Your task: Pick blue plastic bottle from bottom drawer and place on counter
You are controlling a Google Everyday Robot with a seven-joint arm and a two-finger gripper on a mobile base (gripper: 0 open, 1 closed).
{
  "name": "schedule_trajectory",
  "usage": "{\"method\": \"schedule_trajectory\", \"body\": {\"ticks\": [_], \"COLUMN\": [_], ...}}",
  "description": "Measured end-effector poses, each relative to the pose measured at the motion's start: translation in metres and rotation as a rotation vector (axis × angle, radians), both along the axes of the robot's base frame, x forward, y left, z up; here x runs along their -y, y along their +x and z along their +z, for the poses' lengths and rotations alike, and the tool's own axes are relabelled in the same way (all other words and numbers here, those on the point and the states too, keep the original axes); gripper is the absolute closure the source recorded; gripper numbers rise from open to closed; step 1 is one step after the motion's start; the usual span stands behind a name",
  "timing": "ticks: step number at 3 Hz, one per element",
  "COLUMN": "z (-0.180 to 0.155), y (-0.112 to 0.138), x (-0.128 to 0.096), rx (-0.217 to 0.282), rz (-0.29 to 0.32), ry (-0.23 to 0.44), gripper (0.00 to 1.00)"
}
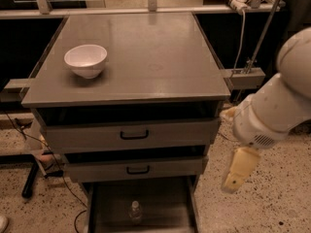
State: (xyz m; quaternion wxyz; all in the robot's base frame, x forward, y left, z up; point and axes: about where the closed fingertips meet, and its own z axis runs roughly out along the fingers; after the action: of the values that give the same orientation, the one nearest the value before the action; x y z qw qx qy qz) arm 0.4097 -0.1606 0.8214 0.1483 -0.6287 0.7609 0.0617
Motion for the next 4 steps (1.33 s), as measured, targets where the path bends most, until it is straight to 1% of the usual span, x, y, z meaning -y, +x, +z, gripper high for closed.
{"method": "schedule_trajectory", "body": {"ticks": [1, 2, 3, 4], "z": [-0.015, -0.015, -0.057, -0.152], "y": [-0.011, -0.011, -0.023, -0.039], "x": [0.001, 0.001, -0.010, -0.042], "rx": [-0.027, -0.027, -0.073, -0.164], "rz": [0.002, 0.002, 0.011, 0.041], "ry": [-0.012, -0.012, 0.020, 0.094], "gripper": [0.00, 0.00, 0.00, 0.00]}}
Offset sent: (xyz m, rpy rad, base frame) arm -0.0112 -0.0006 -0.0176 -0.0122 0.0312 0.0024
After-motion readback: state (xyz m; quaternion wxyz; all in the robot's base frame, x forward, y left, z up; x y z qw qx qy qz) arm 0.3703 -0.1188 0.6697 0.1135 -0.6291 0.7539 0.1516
